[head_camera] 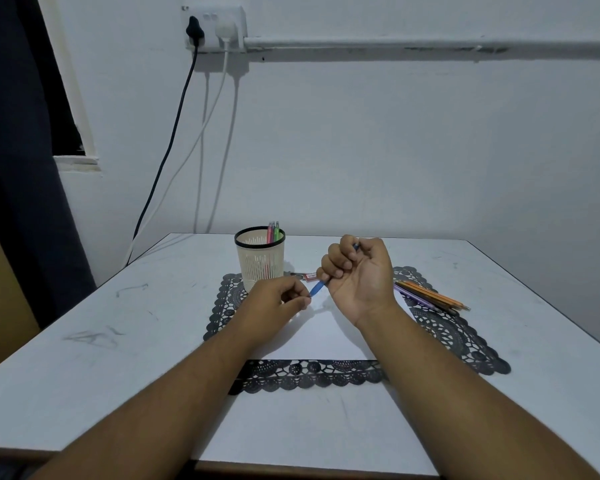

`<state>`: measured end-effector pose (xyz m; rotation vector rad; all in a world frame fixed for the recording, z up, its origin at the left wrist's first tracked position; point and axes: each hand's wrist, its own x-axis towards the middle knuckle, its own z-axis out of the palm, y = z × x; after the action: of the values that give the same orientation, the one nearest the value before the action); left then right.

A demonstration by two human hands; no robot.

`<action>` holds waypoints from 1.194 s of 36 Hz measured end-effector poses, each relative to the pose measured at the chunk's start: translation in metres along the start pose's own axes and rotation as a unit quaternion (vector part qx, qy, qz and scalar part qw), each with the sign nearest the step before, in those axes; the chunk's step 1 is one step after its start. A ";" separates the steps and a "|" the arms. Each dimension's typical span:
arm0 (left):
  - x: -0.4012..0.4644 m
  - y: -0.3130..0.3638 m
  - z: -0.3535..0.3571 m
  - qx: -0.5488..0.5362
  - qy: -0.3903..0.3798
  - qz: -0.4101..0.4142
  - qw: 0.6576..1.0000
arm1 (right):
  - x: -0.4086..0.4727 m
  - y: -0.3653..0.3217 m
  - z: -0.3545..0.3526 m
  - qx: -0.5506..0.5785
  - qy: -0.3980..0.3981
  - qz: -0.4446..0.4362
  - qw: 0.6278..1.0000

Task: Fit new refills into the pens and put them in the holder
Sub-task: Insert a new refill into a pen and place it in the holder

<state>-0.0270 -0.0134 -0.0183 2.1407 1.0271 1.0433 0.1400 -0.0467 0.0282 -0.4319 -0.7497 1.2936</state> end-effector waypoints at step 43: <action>0.000 0.001 0.000 -0.029 -0.012 0.000 1.000 | 0.006 -0.004 -0.008 0.033 -0.009 0.009 0.999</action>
<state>-0.0261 -0.0138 -0.0173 2.1016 0.9747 1.0323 0.1489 -0.0405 0.0272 -0.3745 -0.7169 1.3378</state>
